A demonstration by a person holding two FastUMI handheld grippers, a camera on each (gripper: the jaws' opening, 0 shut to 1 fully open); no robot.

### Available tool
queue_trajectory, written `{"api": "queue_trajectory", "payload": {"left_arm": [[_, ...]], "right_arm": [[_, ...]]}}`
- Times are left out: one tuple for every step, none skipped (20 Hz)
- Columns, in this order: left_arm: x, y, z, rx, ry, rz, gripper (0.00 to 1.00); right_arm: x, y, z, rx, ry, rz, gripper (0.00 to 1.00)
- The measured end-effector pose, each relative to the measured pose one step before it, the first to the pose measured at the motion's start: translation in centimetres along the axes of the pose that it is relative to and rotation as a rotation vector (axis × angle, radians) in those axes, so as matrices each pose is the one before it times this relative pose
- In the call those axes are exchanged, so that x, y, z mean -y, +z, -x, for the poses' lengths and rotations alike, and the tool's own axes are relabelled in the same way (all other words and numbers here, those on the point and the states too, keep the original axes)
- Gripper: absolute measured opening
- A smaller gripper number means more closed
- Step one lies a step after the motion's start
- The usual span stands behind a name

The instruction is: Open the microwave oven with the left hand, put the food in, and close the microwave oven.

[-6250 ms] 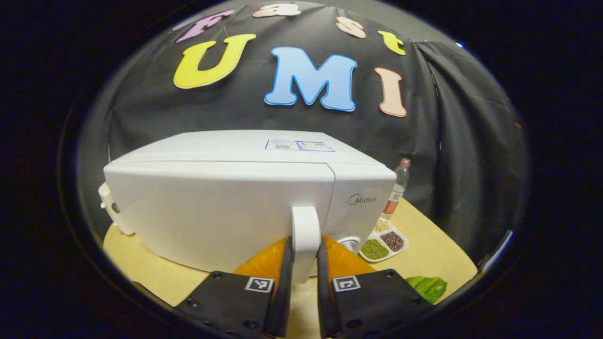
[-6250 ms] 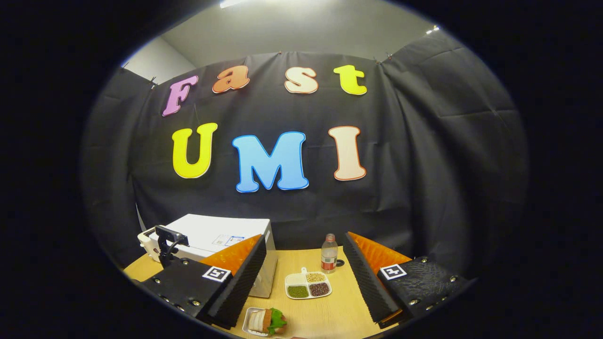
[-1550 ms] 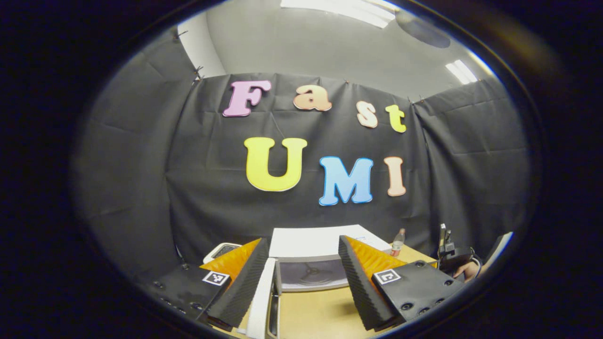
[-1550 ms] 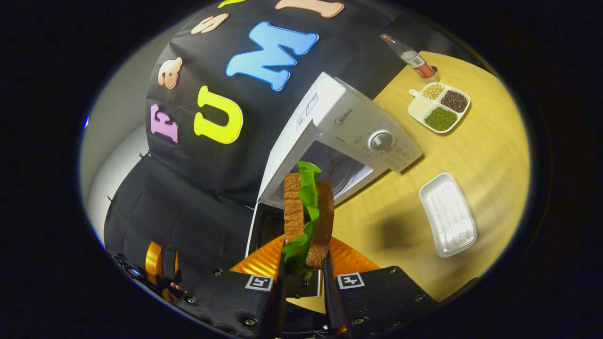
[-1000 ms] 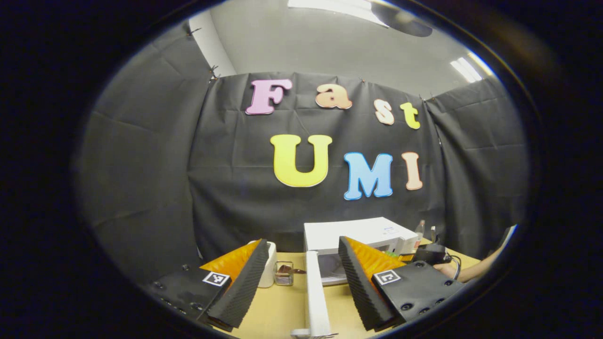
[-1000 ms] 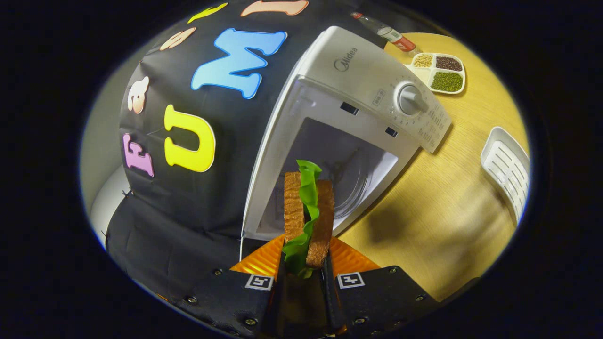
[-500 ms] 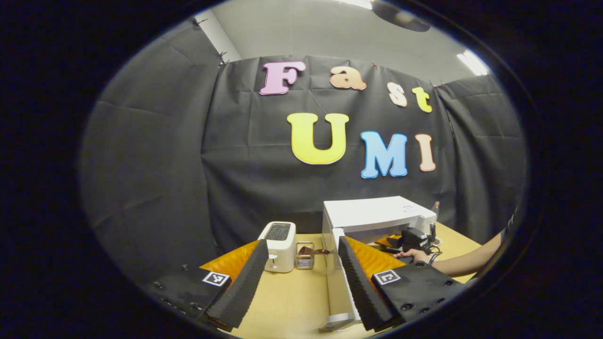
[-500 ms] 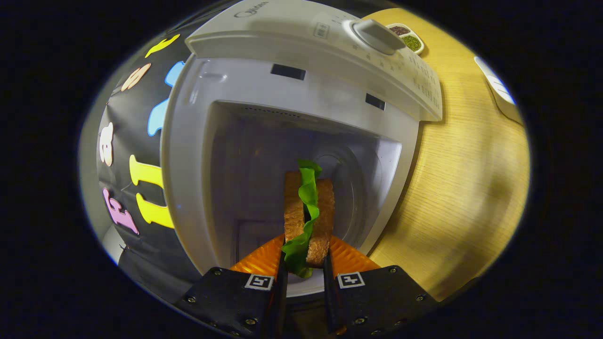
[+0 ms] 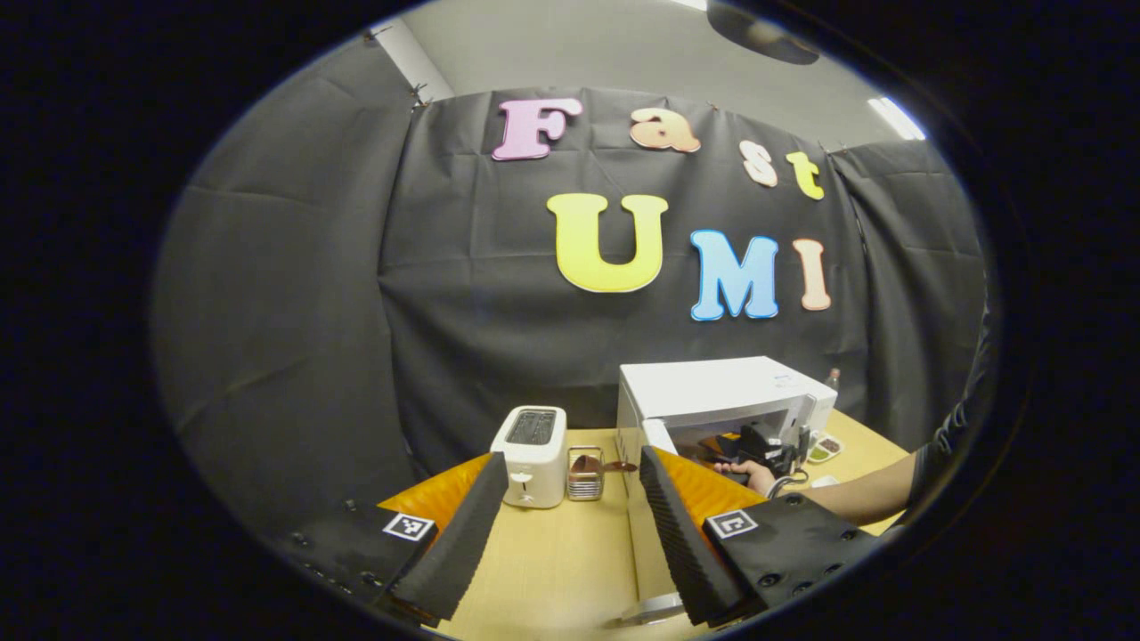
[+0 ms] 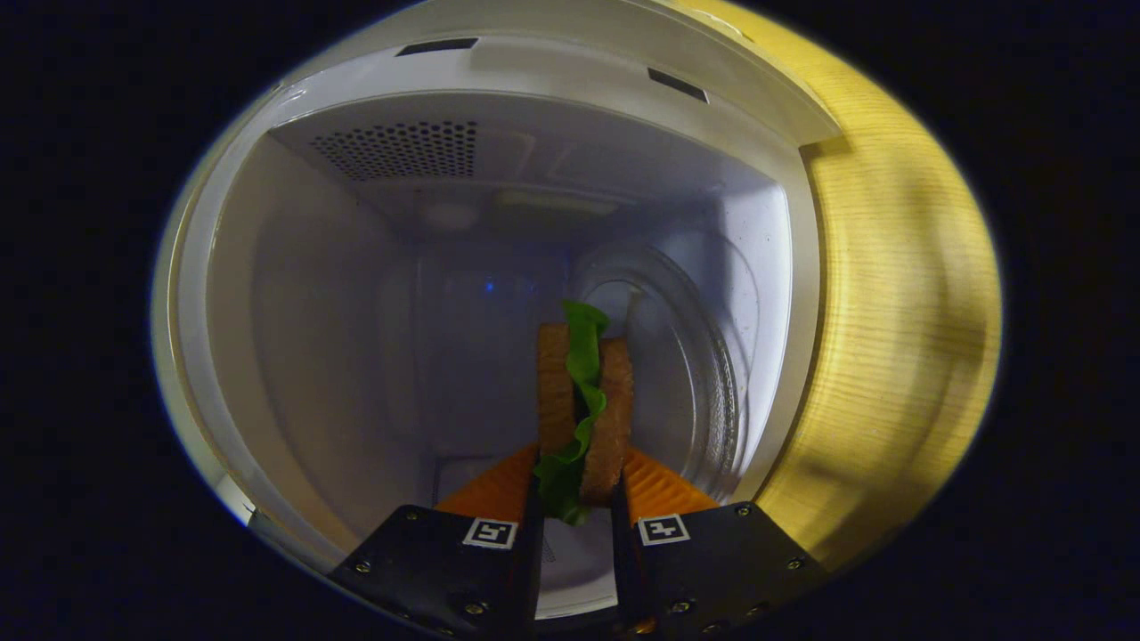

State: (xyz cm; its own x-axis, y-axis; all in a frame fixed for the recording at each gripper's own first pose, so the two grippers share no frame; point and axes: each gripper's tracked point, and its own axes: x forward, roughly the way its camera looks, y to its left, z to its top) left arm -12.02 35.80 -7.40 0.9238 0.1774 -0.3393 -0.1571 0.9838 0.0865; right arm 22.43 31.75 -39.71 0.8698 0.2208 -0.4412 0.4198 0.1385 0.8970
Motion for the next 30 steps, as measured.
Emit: {"api": "queue_trajectory", "payload": {"left_arm": [[0.043, 0.041, -0.044, 0.00001, -0.00323, -0.00195, 0.95], [0.185, 0.0, -0.157, 0.00118, -0.00032, -0.00323, 0.95], [0.036, 0.134, -0.099, 0.00301, -0.00158, 0.00012, 0.95], [0.116, 0.176, -0.157, 0.00344, -0.00357, 0.00386, 0.95], [0.136, 0.096, -0.182, 0.00444, -0.00353, 0.00576, 0.95], [0.135, 0.005, -0.248, 0.00241, -0.00191, 0.00508, 0.95], [0.3, 0.068, -0.2, 0.00149, -0.00594, 0.00609, 0.95], [0.373, -0.022, -0.269, 0.00391, -0.00848, 0.00634, 0.95], [0.423, 0.196, -0.216, 0.00347, -0.01005, 0.004, 0.95], [0.49, -0.021, -0.22, 0.0046, -0.01078, -0.00003, 0.96], [0.525, 0.175, -0.28, 0.0051, -0.00927, -0.00117, 0.95], [0.585, 0.162, -0.164, 0.00464, -0.01358, 0.00007, 0.95], [0.611, 0.131, -0.105, 0.00401, -0.01293, -0.0015, 0.95], [0.48, 0.052, -0.171, 0.00218, -0.01051, -0.00233, 0.95], [0.546, 0.148, -0.13, 0.00414, -0.01102, -0.00032, 0.95], [0.593, 0.173, -0.113, 0.00398, -0.01058, 0.00081, 0.95], [0.535, 0.331, -0.283, 0.00727, -0.00992, 0.00017, 0.95], [0.596, 0.133, -0.083, 0.00666, -0.01029, -0.00006, 0.95], [0.719, 0.346, -0.156, 0.00764, -0.00978, -0.00006, 0.95], [0.583, 0.359, -0.282, 0.00848, -0.00885, -0.00067, 0.95], [0.539, 0.316, -0.188, 0.00911, -0.00763, -0.00038, 0.95], [0.512, 0.221, -0.185, 0.00929, -0.00571, -0.00015, 0.95], [0.662, 0.304, -0.197, 0.00748, -0.00941, 0.00146, 0.95], [0.8, 0.1, -0.259, 0.0008, -0.00854, -0.00064, 0.95], [0.733, 0.233, -0.191, 0.00095, -0.00583, -0.00929, 0.96], [0.756, 0.428, -0.201, 0.00653, -0.00738, -0.00974, 0.96], [0.939, 0.567, -0.119, 0.01385, -0.00756, -0.00748, 0.95], [0.884, 0.563, -0.012, 0.01474, -0.00397, -0.00415, 0.95], [0.73, 0.467, -0.235, 0.01523, -0.00194, -0.00311, 0.96], [0.872, 0.275, -0.278, 0.01055, -0.00244, -0.00107, 0.96]], "right_arm": [[0.361, 0.155, 0.205, 0.00192, -0.02242, 0.02078, 0.35], [0.121, 0.378, 0.138, 0.00842, -0.0159, 0.02142, 0.4], [0.299, 0.43, 0.226, -0.00297, -0.03566, 0.02172, 0.4], [0.23, -0.166, 0.328, -0.00867, -0.03305, 0.03389, 0.45], [0.244, 0.219, 0.841, -0.01019, -0.03917, 0.04173, 0.44], [-0.042, 0.386, 0.509, -0.00055, -0.02428, 0.05849, 0.48], [0.019, 0.672, 0.848, 0.01028, -0.01644, 0.06881, 0.53], [0.154, 0.666, 0.696, 0.00989, -0.01858, 0.06608, 0.53], [0.402, 0.499, 0.771, 0.00752, -0.02677, 0.05447, 0.53], [0.161, 0.504, 0.697, 0.00258, -0.01206, 0.05178, 0.53], [0.103, 0.313, 0.827, -0.00068, -0.00496, 0.05795, 0.56], [-0.044, 0.537, 0.777, 0.00349, 0.00418, 0.05997, 0.61], [-0.107, 0.72, 0.804, 0.01244, 0.00491, 0.05795, 0.61], [0.175, 0.396, 0.78, 0.00826, -0.00149, 0.05753, 0.61], [0.226, 0.084, 1.121, -0.00608, 0.00142, 0.05813, 0.61], [-0.141, 0.497, 1.403, 0.00346, 0.01205, 0.06296, 0.61], [-0.059, 0.763, 1.465, 0.01914, 0.00958, 0.07153, 0.61], [-0.288, 1.195, 1.295, 0.03302, 0.01826, 0.07187, 0.61], [-0.261, 1.067, 1.414, 0.03645, 0.01688, 0.06809, 0.61], [-0.291, 1.127, 1.413, 0.03139, 0.01895, 0.05501, 0.61], [-0.573, 1.336, 1.865, 0.03069, 0.02284, 0.04269, 0.61], [-0.539, 1.414, 1.653, 0.03811, 0.03109, 0.03343, 0.61], [-0.427, 1.435, 1.49, 0.03854, 0.03191, 0.02891, 0.61], [-0.075, 1.459, 1.676, 0.03284, 0.01762, 0.03045, 0.61], [-0.097, 1.45, 1.405, 0.02991, 0.01361, 0.02171, 0.61], [0.141, 1.592, 1.297, 0.02882, 0.00135, 0.01301, 0.61], [0.307, 1.413, 1.414, 0.02665, -0.00234, 0.01031, 0.61], [0.542, 1.471, 1.199, 0.02276, -0.00771, 0.00834, 0.61], [0.708, 1.061, 1.3, 0.01131, -0.01222, 0.01414, 0.61], [0.803, 0.938, 0.886, 0.00175, -0.01161, 0.01828, 0.69]]}}
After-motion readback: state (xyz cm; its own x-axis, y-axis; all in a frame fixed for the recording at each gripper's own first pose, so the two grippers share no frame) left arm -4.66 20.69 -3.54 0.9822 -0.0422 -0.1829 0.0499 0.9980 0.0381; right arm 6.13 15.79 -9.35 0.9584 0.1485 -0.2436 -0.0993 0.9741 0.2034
